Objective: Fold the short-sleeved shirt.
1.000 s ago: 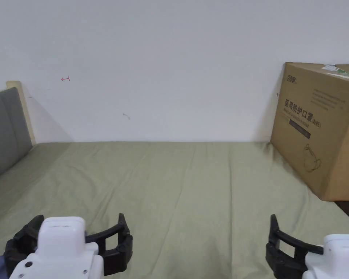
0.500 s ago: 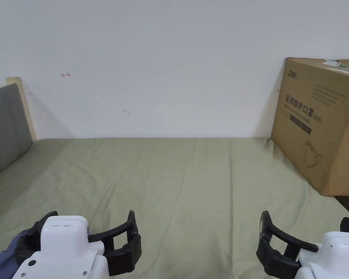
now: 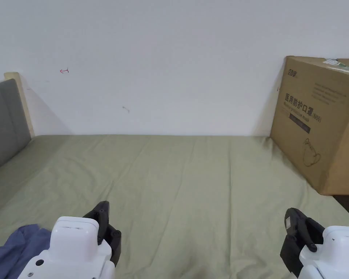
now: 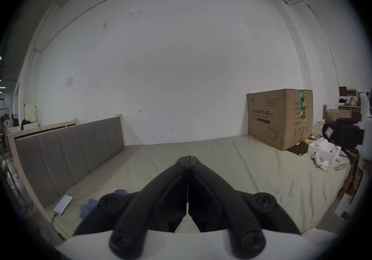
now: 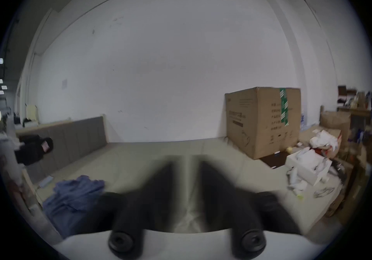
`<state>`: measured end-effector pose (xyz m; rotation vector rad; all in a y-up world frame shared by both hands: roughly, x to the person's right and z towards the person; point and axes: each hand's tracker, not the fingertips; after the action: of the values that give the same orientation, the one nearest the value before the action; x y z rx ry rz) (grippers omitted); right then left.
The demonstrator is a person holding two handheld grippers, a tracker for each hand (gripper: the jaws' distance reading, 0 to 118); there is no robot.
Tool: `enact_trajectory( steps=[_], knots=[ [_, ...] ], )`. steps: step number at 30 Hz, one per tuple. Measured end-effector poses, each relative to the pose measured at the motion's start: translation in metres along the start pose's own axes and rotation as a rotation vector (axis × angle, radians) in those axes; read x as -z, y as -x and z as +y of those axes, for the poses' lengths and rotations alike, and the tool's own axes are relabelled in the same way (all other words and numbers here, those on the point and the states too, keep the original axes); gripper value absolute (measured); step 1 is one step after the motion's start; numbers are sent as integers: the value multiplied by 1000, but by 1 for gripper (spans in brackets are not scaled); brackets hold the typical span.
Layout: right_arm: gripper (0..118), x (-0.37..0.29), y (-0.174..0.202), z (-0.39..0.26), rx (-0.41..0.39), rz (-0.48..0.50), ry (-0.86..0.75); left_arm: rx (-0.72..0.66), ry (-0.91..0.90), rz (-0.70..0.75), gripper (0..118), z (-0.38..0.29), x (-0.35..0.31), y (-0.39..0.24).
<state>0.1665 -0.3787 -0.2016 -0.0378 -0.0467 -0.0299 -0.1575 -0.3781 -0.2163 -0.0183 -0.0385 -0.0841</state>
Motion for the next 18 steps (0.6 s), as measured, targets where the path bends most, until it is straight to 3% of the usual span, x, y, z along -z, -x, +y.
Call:
enact_trajectory(
  steps=[3, 18],
  knots=[
    [0, 0, -10, 0, 58, 50, 27, -36, 15, -30, 0, -1, 1, 0],
    [0, 0, -4, 1, 17, 8, 16, -58, 26, -7, 0, -5, -1, 9]
  ],
)
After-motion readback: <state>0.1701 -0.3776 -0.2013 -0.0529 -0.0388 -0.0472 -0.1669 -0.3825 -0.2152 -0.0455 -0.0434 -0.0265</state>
